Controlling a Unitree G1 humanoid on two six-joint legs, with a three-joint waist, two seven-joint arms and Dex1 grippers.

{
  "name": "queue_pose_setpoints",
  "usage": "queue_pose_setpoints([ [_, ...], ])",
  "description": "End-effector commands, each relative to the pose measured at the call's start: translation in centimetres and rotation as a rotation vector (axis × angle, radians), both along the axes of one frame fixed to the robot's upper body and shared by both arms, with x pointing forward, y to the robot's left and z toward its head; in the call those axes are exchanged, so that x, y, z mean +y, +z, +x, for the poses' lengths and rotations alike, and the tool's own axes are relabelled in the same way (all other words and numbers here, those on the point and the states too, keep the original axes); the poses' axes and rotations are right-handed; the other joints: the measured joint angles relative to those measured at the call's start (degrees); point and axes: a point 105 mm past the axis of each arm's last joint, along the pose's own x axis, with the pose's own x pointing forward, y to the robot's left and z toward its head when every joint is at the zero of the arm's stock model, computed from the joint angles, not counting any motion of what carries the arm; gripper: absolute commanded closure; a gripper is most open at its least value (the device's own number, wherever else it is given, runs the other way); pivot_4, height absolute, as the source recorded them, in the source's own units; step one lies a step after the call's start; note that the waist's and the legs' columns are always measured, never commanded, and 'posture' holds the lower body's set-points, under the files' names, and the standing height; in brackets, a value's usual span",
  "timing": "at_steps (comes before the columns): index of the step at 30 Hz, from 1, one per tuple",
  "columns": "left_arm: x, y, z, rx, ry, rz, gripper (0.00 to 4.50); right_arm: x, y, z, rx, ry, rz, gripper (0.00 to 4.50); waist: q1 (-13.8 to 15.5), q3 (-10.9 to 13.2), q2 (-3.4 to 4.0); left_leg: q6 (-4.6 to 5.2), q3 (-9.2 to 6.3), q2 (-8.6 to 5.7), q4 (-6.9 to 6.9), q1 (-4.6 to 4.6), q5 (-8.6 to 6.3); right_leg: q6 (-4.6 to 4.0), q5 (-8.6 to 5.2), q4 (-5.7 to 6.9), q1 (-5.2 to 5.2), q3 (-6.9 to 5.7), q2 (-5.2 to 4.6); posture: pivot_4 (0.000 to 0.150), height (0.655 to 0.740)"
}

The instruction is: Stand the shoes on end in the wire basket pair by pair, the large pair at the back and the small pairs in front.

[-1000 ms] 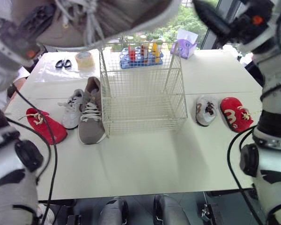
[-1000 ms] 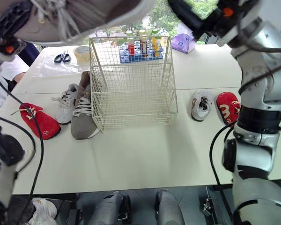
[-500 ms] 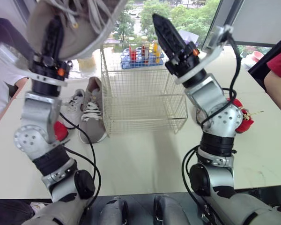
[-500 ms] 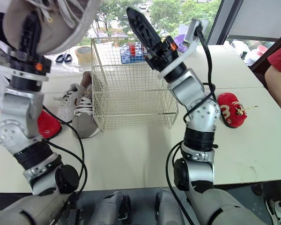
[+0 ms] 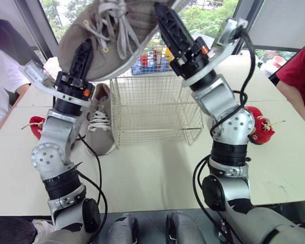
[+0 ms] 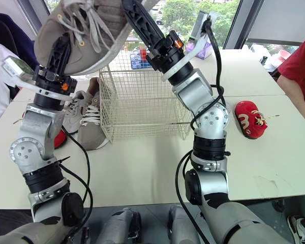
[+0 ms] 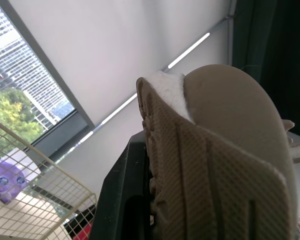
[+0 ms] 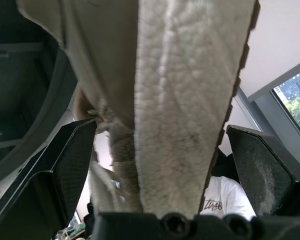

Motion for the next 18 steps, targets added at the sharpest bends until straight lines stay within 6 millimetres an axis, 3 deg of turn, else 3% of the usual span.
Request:
queue_pose_setpoints([
  [1,-0.7,0.4,-0.8,-0.049,-0.017,0.010,3.89,0.2,1.8,-1.1,-0.086,0.009,0.014,0.04,0.01,0.00,0.00,0.00,0.00,0.00,0.00,0.00,0.00,0.00,0.00,0.00,0.00,0.00,0.00,0.150,0.7400],
  [4,-0.7,0.3,-0.7,-0.042,-0.006,0.006,3.89,0.2,1.8,-1.1,-0.093,0.008,0.013,0.87,0.08,0.00,0.00,0.00,-0.01,0.01,0.00,-0.01,0.00,0.00,0.00,-0.02,-0.01,-0.01,0.00,0.150,0.7400],
  [8,-0.7,0.2,-0.5,-0.036,0.008,0.009,3.89,0.3,1.6,-1.3,-0.102,0.008,-0.001,2.56,0.01,0.00,0.00,0.03,0.00,0.00,0.00,-0.01,-0.02,0.00,0.00,-0.04,0.00,0.00,0.00,0.150,0.7400],
  [12,-0.6,-0.1,-0.4,-0.019,0.026,0.042,3.89,0.2,1.5,-1.0,-0.109,-0.012,-0.018,2.81,-0.01,0.00,0.00,0.04,-0.01,0.01,-0.01,-0.01,-0.02,0.00,0.00,-0.04,-0.02,0.00,0.01,0.150,0.7400],
  [18,-1.2,-0.7,-2.2,-0.010,0.025,0.190,1.08,-1.5,2.4,-1.9,-0.230,-0.054,0.023,2.81,-0.07,0.01,0.02,0.04,-0.01,0.03,-0.03,-0.02,-0.03,0.00,0.00,-0.03,-0.06,0.00,0.01,0.150,0.7400],
])
